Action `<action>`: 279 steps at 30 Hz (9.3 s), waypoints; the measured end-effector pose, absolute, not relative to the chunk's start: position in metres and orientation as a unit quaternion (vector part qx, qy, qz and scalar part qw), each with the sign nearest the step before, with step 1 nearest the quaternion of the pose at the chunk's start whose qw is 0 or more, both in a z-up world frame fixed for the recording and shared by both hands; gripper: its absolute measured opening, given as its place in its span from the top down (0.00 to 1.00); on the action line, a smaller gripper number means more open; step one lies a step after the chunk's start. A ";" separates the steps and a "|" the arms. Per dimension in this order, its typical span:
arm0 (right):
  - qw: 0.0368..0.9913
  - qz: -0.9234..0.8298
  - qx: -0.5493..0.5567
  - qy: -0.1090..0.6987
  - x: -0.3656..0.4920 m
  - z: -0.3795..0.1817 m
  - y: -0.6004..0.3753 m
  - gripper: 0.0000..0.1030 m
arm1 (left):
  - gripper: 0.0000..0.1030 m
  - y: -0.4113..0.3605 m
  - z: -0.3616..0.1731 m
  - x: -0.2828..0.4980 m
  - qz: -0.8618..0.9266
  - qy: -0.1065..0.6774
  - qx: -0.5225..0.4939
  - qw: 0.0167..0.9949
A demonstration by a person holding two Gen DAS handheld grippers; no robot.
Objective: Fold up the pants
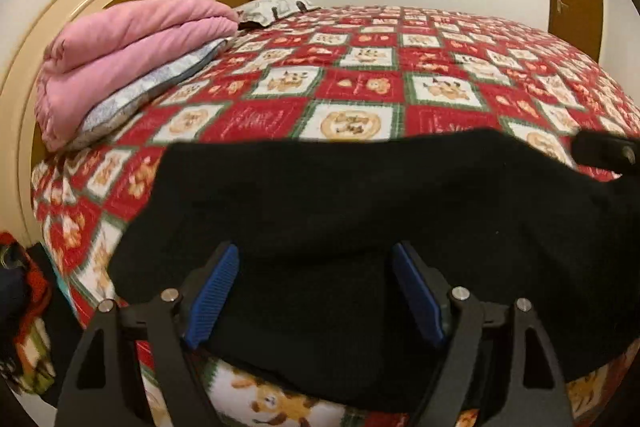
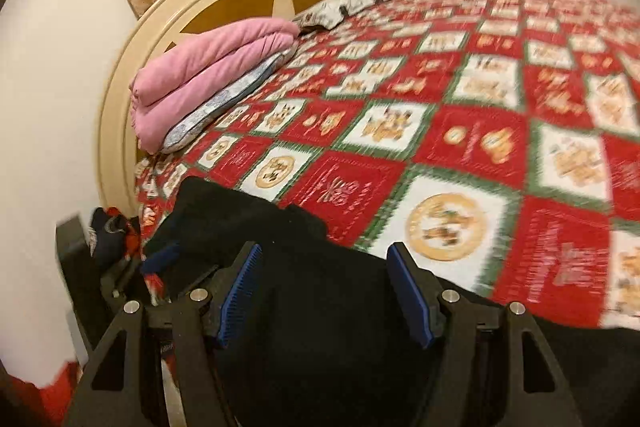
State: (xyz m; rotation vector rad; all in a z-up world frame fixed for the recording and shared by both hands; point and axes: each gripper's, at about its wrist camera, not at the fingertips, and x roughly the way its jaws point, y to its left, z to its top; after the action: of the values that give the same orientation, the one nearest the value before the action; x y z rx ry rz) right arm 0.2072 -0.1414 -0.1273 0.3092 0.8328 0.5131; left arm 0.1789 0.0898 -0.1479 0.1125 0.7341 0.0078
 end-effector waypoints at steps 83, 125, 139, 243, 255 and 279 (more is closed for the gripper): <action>0.796 -0.286 0.192 0.498 0.202 -0.121 -0.490 0.73 | 0.00 0.100 -0.157 0.183 0.025 0.370 0.018 0.928; 0.786 -0.237 0.501 0.275 -0.101 -0.143 -0.518 0.50 | 0.04 -0.049 -0.104 0.123 -0.206 0.335 0.068 0.917; 0.811 -0.282 0.392 0.330 -0.119 -0.141 -0.519 0.96 | 0.04 -0.086 -0.141 0.105 -0.255 0.380 0.127 0.880; 0.915 -0.046 0.090 0.389 0.038 -0.147 -0.312 0.52 | 0.00 -0.122 -0.143 0.142 -0.158 0.416 0.100 0.890; 0.932 -0.163 0.138 0.293 -0.049 -0.105 -0.378 0.22 | 0.00 -0.097 -0.141 0.133 -0.194 0.398 0.100 0.891; 0.836 -0.371 0.259 0.310 -0.070 -0.150 -0.484 0.57 | 0.00 -0.087 -0.144 0.127 -0.172 0.392 0.082 0.900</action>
State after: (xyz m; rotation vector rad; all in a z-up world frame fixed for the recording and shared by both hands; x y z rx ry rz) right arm -0.0699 -0.4844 -0.1499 0.5488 0.6569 -0.7848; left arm 0.1268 -0.0867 -0.1445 0.1698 0.8113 -0.3566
